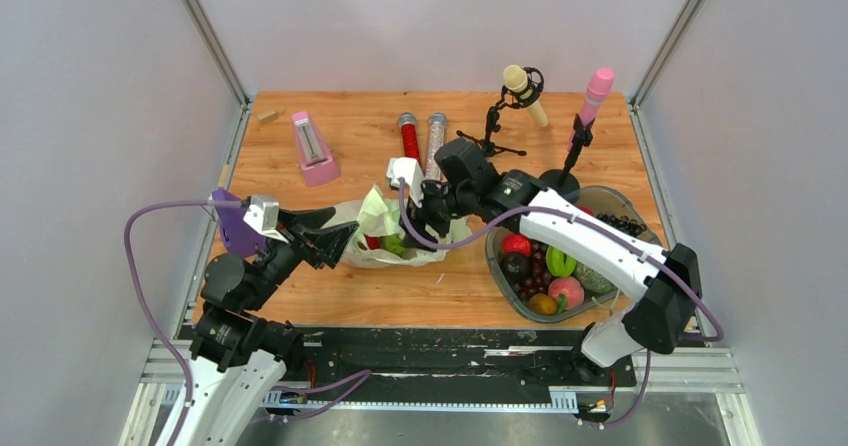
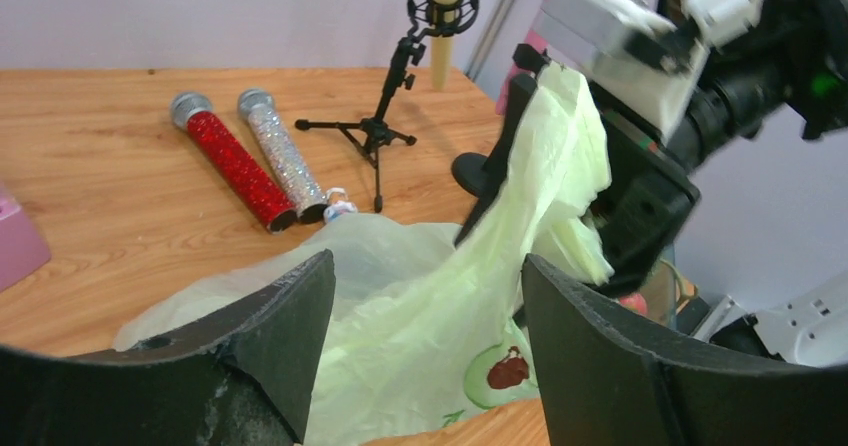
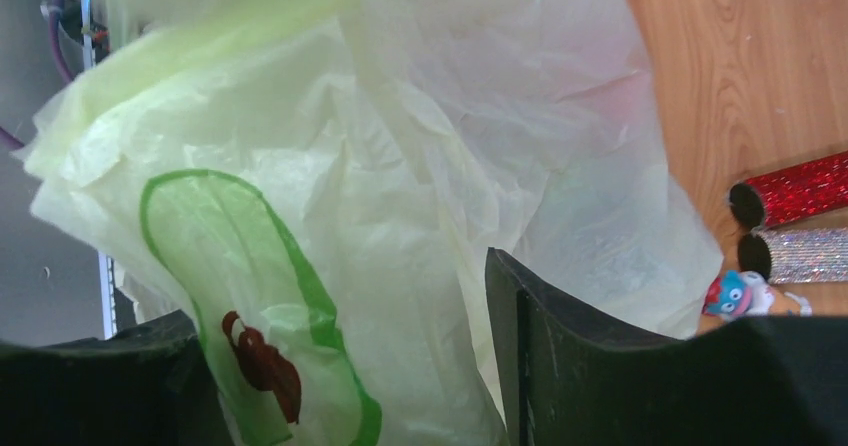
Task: Untie the knot of the plastic bag and take out the fruit
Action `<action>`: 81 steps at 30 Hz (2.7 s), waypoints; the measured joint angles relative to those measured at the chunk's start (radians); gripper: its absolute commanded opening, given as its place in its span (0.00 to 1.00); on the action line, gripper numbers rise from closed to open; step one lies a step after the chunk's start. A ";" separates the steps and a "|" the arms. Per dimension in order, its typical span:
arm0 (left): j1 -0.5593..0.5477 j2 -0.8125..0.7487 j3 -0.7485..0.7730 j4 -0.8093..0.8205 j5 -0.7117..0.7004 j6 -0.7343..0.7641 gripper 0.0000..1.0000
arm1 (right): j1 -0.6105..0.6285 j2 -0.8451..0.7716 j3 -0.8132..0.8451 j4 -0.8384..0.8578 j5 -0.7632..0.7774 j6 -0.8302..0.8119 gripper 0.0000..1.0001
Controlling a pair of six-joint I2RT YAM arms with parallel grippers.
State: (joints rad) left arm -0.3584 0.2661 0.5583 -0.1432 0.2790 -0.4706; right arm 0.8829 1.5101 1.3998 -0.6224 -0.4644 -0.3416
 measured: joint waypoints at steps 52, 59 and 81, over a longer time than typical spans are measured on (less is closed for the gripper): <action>-0.362 0.729 0.424 -0.311 0.119 0.485 0.81 | 0.125 -0.619 -0.746 0.801 0.562 0.499 0.14; -0.415 0.774 0.423 -0.338 0.045 0.508 0.81 | 0.125 -0.633 -0.747 0.801 0.562 0.500 0.15; -0.480 0.848 0.382 -0.308 -0.229 0.428 0.18 | 0.125 -0.716 -0.783 0.822 0.561 0.528 0.40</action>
State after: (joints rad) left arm -0.8387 1.1137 0.9401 -0.4515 0.0498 -0.0425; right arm 1.0077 0.7944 0.6170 0.2001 0.0967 0.1860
